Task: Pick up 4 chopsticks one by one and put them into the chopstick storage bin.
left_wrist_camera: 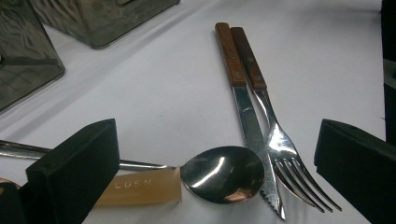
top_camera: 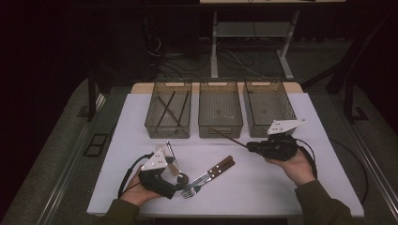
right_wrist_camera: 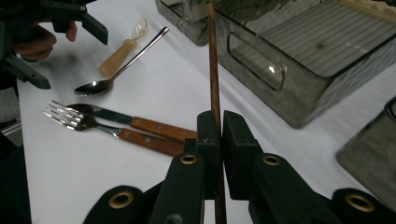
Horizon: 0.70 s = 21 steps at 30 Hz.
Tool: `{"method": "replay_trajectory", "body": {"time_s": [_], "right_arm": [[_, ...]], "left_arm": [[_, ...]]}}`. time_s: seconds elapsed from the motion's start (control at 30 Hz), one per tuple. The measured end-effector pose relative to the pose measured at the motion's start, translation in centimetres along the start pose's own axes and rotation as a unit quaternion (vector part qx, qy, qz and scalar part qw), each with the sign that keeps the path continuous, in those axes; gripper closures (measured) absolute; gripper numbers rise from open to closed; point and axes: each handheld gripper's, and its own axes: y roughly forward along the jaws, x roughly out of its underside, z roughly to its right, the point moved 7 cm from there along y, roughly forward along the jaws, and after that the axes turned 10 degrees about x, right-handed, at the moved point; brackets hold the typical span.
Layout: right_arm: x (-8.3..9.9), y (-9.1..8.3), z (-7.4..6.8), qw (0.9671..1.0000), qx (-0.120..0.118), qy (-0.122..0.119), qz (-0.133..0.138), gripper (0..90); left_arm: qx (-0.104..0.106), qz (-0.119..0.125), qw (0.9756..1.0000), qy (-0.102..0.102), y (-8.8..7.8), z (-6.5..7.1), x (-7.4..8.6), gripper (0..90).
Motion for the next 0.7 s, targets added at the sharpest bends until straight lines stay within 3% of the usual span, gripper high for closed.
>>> {"method": "replay_trajectory", "body": {"time_s": [0.3, 0.7], "right_arm": [[-1.9, 1.5, -0.4, 1.0000, 0.006, 0.002, 0.004, 85.4], [-4.9, 3.3, -0.4, 0.9996, 0.012, 0.021, 0.016, 85.4]], "left_arm": [[-0.002, -0.002, 1.0000, -0.001, 0.0, 0.0, 0.0, 0.0], [-0.007, -0.004, 1.0000, 0.000, -0.1, -0.2, 0.1, 0.0]]}}
